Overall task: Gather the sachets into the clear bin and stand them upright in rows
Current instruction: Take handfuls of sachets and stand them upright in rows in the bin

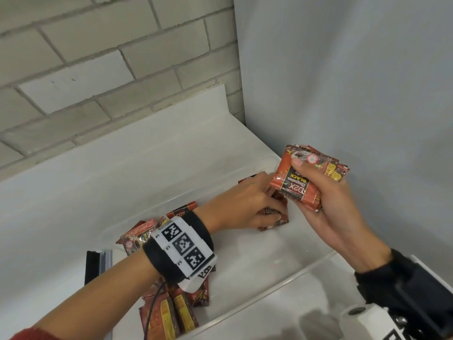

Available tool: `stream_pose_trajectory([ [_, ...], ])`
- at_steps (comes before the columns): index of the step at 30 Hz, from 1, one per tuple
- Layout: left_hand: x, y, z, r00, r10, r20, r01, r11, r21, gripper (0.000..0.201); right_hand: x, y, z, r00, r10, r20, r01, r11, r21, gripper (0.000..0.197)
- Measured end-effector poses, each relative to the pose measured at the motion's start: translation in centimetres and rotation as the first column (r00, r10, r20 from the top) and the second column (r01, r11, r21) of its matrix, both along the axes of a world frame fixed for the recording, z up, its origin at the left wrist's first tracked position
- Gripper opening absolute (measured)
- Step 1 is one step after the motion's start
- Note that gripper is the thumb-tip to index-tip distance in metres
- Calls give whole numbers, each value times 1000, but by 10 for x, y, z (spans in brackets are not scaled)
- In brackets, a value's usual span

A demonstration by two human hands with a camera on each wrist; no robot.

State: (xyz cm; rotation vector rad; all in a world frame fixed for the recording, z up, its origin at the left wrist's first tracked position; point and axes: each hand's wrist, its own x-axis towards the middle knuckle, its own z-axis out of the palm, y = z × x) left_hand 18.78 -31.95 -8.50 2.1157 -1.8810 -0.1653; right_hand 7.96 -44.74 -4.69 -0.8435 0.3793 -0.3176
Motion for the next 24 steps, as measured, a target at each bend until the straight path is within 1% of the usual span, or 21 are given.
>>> stream_pose_trajectory([
  [3, 6, 6, 15, 976, 102, -191, -104, 995, -2, 20, 1, 0, 0, 1000, 3, -3, -3, 1000, 6, 32],
  [6, 10, 11, 35, 907, 235, -350, -286, 953, -101, 14, 1, 0, -1, 1000, -5, -2, 5, 1000, 23, 34],
  [7, 8, 12, 43, 865, 264, -427, -348, 929, -131, 14, 2, 0, 0, 1000, -5, -2, 5, 1000, 21, 35],
  [9, 3, 14, 57, 753, 255, -607, -419, 897, -142, 18, 2, 0, 0, 1000, 2, 1, -2, 1000, 23, 36],
  [10, -1, 14, 64, 697, 226, -680, -425, 894, -138, 18, 2, 1, 0, 1000, 6, 4, -6, 1000, 26, 37],
  [12, -10, 13, 72, 611, 176, -772, -419, 899, -126, 17, 2, 1, 1, 1000, 18, 9, -18, 1000, 25, 39],
  [13, -13, 12, 74, 585, 171, -793, -419, 901, -115, 20, 3, 1, 1, 1000, 25, 8, -25, 999, 22, 40],
  [16, -16, 7, 73, 556, 203, -806, -460, 883, -95, 31, 1, 2, 2, 998, 60, 26, -61, 998, 23, 37],
  [19, -15, 6, 74, 489, 238, -839, -539, 839, -76, 29, -1, 3, 4, 988, 137, 77, -139, 990, 25, 30],
  [21, -12, 8, 78, 463, 243, -853, -561, 825, -69, 29, -2, 2, 6, 976, 190, 105, -193, 981, 19, 30],
  [22, -10, 10, 80, 460, 238, -856, -563, 823, -73, 29, -3, 2, 6, 972, 208, 113, -211, 977, 16, 31],
  [24, -8, 13, 84, 489, 239, -839, -561, 822, -93, 29, -3, 0, 5, 966, 233, 115, -237, 971, 19, 33],
])
